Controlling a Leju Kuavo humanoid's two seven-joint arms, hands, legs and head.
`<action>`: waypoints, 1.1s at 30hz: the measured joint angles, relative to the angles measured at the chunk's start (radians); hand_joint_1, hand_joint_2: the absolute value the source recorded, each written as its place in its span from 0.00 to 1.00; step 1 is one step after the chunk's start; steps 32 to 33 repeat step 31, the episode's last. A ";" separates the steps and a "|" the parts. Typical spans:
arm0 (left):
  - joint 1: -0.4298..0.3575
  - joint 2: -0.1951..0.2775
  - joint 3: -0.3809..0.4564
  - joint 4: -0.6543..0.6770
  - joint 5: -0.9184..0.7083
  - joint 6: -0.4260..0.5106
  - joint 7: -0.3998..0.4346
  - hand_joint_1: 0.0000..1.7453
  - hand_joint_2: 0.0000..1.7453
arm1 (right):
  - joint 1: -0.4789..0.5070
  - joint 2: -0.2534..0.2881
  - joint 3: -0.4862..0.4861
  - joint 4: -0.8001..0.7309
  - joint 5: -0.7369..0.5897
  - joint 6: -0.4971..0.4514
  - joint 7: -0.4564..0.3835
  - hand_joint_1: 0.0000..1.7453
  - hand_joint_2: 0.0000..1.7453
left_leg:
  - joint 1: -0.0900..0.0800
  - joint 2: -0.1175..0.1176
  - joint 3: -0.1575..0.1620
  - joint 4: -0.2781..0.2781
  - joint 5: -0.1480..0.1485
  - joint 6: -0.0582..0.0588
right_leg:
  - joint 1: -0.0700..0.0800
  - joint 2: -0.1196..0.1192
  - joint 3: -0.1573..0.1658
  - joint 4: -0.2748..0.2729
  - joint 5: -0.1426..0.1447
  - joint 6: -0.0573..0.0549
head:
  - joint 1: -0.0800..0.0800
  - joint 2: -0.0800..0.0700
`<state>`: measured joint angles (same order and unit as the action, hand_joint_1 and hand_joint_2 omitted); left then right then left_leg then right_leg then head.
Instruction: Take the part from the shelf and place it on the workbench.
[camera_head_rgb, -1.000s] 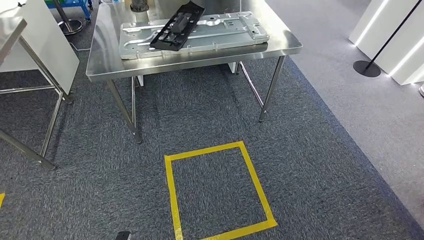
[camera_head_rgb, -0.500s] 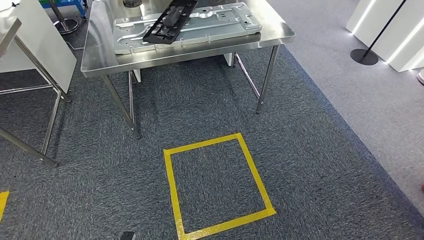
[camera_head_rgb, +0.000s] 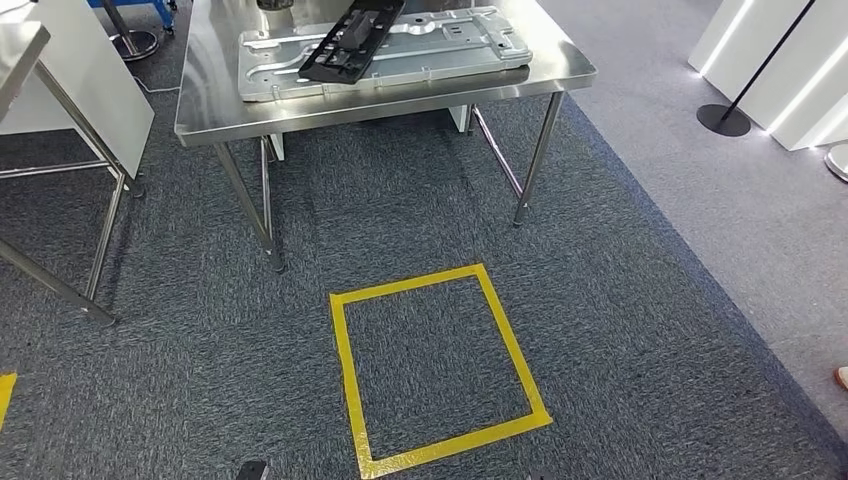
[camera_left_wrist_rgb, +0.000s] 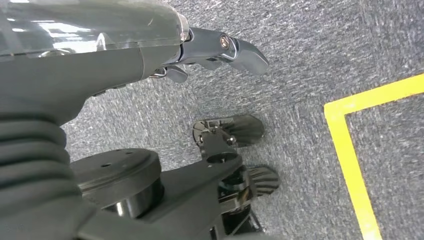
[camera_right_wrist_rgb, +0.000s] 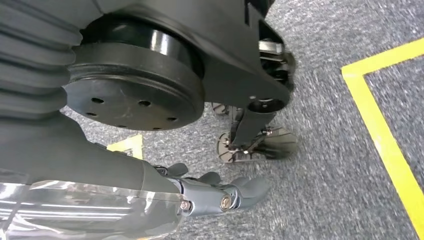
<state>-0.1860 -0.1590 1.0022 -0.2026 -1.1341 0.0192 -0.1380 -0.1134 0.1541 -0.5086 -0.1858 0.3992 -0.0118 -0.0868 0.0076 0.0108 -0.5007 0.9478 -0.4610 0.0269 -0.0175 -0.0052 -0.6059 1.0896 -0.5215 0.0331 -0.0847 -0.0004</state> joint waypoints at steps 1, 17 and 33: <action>0.000 0.000 0.000 0.000 0.000 -0.002 0.000 0.00 1.00 | 0.000 0.000 0.000 0.000 0.000 -0.002 0.001 0.00 1.00 | -0.001 0.001 -0.005 0.001 0.002 0.002 | 0.000 0.001 -0.032 0.072 -0.038 0.002 | 0.000 0.000; 0.053 0.023 -0.153 -0.010 0.176 -0.046 0.039 0.00 1.00 | 0.034 -0.014 0.072 -0.022 -0.074 0.047 0.014 0.00 1.00 | -0.003 -0.002 -0.124 0.263 -0.144 -0.054 | 0.001 0.008 0.055 -0.089 0.047 -0.051 | 0.000 0.000; 0.192 0.077 -0.444 -0.024 0.519 -0.037 0.073 0.00 0.00 | 0.072 -0.055 0.224 -0.133 -0.189 0.032 0.037 0.00 0.00 | -0.053 0.003 0.025 -0.032 0.008 0.046 | 0.029 0.006 0.017 -0.017 0.005 -0.035 | -0.001 0.000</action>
